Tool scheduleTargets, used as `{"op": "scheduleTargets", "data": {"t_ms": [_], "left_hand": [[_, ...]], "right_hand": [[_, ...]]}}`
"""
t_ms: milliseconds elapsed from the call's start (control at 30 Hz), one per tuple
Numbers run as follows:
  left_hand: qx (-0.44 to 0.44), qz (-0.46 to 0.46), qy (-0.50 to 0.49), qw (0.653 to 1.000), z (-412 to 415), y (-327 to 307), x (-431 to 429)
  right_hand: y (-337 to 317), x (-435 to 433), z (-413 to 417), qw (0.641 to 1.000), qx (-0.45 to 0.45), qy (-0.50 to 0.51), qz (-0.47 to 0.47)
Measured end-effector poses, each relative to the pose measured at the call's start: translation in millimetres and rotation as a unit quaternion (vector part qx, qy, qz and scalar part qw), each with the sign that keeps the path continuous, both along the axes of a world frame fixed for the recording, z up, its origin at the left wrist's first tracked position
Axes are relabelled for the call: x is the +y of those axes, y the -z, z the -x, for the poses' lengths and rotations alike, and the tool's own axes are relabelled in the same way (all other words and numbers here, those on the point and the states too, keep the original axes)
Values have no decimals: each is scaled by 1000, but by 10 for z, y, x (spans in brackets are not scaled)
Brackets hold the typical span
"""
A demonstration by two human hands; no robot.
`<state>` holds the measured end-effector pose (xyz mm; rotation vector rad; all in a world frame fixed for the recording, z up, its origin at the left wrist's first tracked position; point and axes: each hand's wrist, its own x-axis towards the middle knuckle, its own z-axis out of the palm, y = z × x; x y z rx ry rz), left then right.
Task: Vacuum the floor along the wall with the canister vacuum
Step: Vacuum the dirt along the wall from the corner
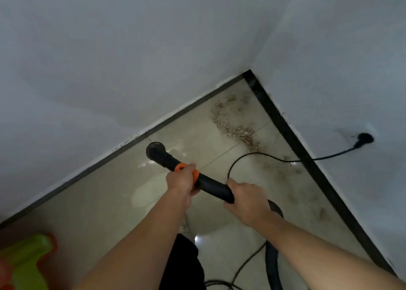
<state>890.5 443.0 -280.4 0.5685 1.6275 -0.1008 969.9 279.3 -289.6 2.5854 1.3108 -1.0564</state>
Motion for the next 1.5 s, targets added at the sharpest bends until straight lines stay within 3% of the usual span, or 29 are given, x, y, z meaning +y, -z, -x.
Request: {"op": "scheduleTargets", "data": {"t_ms": [200, 367, 500, 667, 733, 867, 1000, 1133, 1200, 1300, 1433, 1500], "left_hand": [[-27, 25, 141, 989, 21, -12, 254], [-44, 40, 229, 972, -290, 26, 178], [-46, 26, 368, 928, -389, 239, 71], [-26, -80, 491, 867, -293, 675, 83], [-22, -124, 543, 830, -233, 860, 164], [7, -209, 656, 726, 7, 1478, 183], [5, -260, 752, 606, 60, 2254, 192], [9, -296, 823, 486, 6, 2947, 382], [8, -329, 848, 415, -155, 3239, 521], [1, -402, 850, 342, -430, 3642, 795], [-32, -548, 788, 279, -585, 3999, 1003], [-70, -576, 760, 293, -524, 4127, 1041]], "right_hand": [[-103, -70, 173, 989, 104, 106, 1], [-78, -249, 196, 989, 45, 143, 17], [75, -496, 261, 975, 2, 222, 33], [460, -930, 535, 961, -34, 262, 77], [656, -1066, 671, 949, -44, 296, 94], [1246, -1412, 1088, 914, -50, 376, 141], [1941, -1674, 1433, 921, -69, 363, 123], [2428, -1550, 1316, 933, -95, 338, 77], [2652, -1457, 1068, 929, -121, 343, 67], [2902, -1435, 697, 910, -180, 369, 60], [3187, -1530, 502, 896, -217, 378, 83], [3324, -1501, 572, 899, -222, 370, 72]]}}
